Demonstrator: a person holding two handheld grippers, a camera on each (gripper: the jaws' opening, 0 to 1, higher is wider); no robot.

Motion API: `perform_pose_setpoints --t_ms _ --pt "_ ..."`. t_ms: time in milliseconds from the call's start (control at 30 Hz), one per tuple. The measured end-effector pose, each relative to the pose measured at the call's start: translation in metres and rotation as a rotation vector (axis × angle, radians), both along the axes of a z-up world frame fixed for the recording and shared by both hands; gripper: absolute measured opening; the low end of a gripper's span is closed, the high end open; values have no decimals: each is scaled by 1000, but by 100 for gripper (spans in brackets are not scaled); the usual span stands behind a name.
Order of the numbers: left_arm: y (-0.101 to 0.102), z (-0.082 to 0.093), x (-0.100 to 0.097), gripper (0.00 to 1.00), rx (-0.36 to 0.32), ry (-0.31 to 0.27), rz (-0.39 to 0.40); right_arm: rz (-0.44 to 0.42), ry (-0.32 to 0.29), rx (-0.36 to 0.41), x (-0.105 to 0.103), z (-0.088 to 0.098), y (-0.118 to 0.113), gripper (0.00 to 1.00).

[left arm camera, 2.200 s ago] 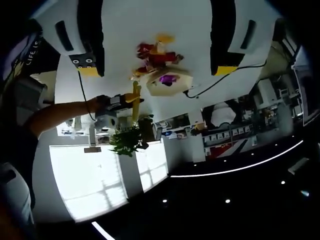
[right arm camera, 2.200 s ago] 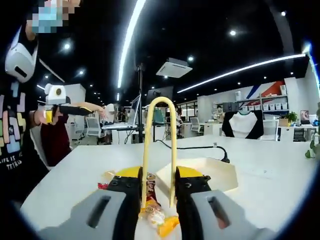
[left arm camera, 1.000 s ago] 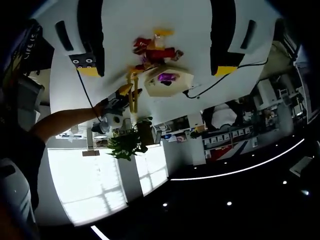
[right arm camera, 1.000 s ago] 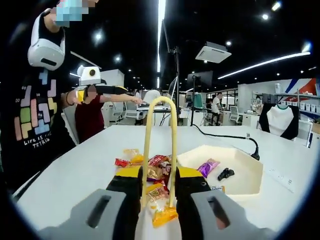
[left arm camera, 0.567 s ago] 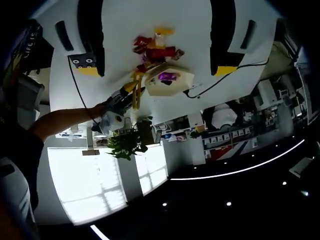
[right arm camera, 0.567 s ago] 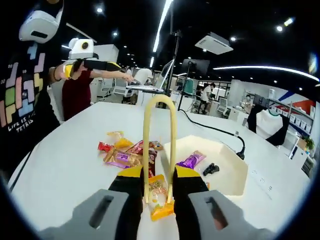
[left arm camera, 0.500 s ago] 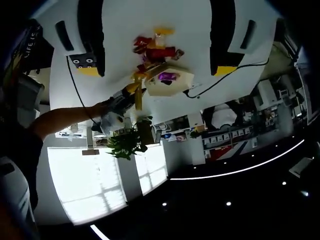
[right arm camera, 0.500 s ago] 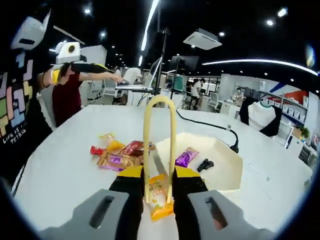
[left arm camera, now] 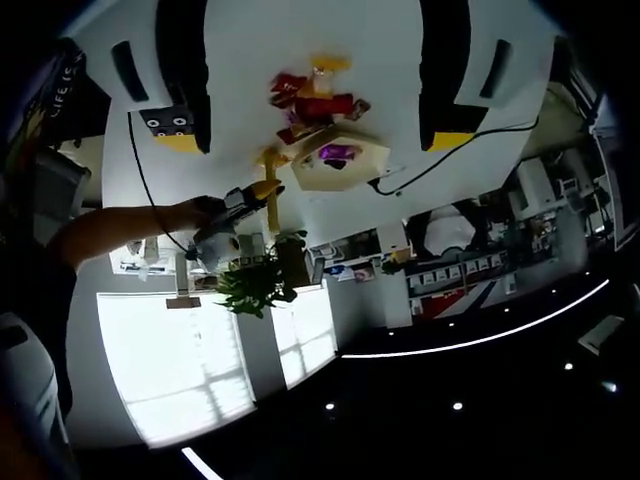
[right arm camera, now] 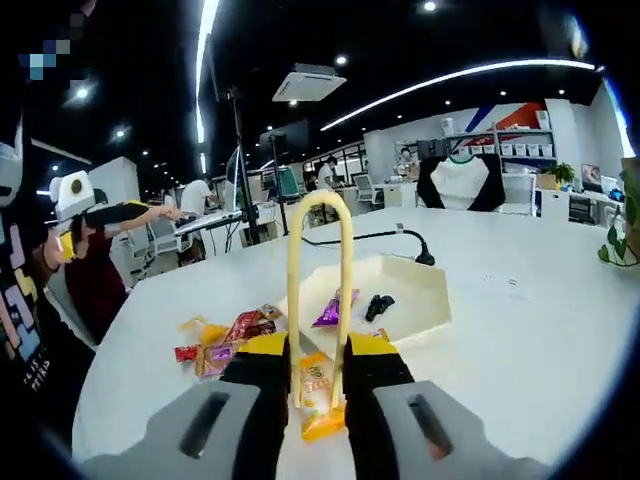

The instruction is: Place the target food into the container with the food tongs after gripping and lifting it, then release it inside without dropping or visibly crushing the food.

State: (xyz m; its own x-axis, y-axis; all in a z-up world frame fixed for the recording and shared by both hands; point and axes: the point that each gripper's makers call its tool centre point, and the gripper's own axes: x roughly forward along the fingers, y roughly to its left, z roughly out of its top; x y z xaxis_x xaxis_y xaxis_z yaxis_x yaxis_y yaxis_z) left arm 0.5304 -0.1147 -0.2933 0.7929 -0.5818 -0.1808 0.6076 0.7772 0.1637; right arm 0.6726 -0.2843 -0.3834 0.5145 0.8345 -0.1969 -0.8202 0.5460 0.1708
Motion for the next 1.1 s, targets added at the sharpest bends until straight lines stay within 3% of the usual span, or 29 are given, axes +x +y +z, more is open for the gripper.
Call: perform_pose_setpoints --t_ms 33,67,133,167,233,300,500,567,800,1100 --pt "0 0 -1 91 -1 -2 -2 20 13 6 -4 1 0 14" --pt "-1 0 -1 91 -2 -2 -3 -38 -32 21 2 9 -5 14" --pt "-1 1 -2 91 -3 -3 -6 -25 -19 33 -2 13 -6 14" --pt "-1 1 -2 91 -3 -3 -8 -69 -41 57 4 20 -9 14" --pt "-2 3 -4 91 -3 -10 -14 -50 -37 95 3 32 -9 14" --pt "-2 5 -5 91 -5 -15 -16 -61 -78 92 6 45 -10 14" --pt "1 9 -9 91 -11 -28 -18 -76 -153 94 28 72 -6 14" --pt "2 10 -10 92 -14 -31 -13 -75 -178 126 37 85 -1 14" --pt "15 13 -14 92 -23 -43 5 -87 -209 85 71 89 14 15" --pt "24 10 -15 92 -30 -38 23 -95 -209 48 95 83 26 15"
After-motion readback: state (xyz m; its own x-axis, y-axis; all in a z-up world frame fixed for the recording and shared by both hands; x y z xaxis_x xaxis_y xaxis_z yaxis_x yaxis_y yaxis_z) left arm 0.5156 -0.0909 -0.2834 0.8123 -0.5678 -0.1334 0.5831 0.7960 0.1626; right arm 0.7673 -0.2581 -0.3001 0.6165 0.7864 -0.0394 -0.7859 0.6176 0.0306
